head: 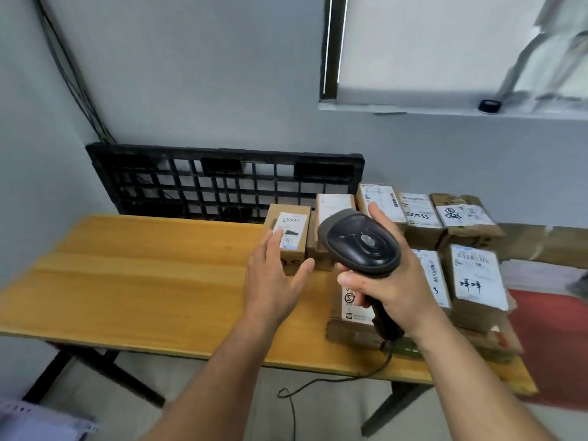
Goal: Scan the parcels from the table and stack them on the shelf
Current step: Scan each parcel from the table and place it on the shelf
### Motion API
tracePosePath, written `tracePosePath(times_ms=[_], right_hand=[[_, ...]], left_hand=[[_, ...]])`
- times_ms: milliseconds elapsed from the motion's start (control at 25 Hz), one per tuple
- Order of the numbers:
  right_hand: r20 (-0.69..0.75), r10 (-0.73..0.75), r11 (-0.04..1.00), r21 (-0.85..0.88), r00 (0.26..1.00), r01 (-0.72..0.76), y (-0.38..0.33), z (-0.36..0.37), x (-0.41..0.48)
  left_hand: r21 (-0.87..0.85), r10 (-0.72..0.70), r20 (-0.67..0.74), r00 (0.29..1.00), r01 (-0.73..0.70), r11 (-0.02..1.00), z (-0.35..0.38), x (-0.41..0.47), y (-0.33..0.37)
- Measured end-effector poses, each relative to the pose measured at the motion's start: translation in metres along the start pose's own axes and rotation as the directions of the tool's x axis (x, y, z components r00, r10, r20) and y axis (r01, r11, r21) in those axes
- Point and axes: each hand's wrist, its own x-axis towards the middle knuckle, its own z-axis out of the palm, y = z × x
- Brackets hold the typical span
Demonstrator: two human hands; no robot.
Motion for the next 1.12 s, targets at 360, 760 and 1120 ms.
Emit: tracePosePath(times_ms=[360,760,1120], right_hand=[[-0.324,0.166,0.979,-0.056,0.931,-0.194,0.042,-0.088,-0.021],[-0.454,0.332,0.918,-0.044,0.827,-0.393,0.089,-0.130,-0.045],[-0.348,0.375,0.917,0.004,0.859,-0.399,0.091,-0.113,-0.043]], left_hand=[[-0.106,0.137,0.369,0.919,-0.105,0.989,0.094,0.031,0.060],[-0.069,0.028,0.659,0.752,0.023,0.997,0.167,0.023,0.072],[-0.363,0.137,0.650,0.747,0.148,0.920,0.149,0.009,0.069]])
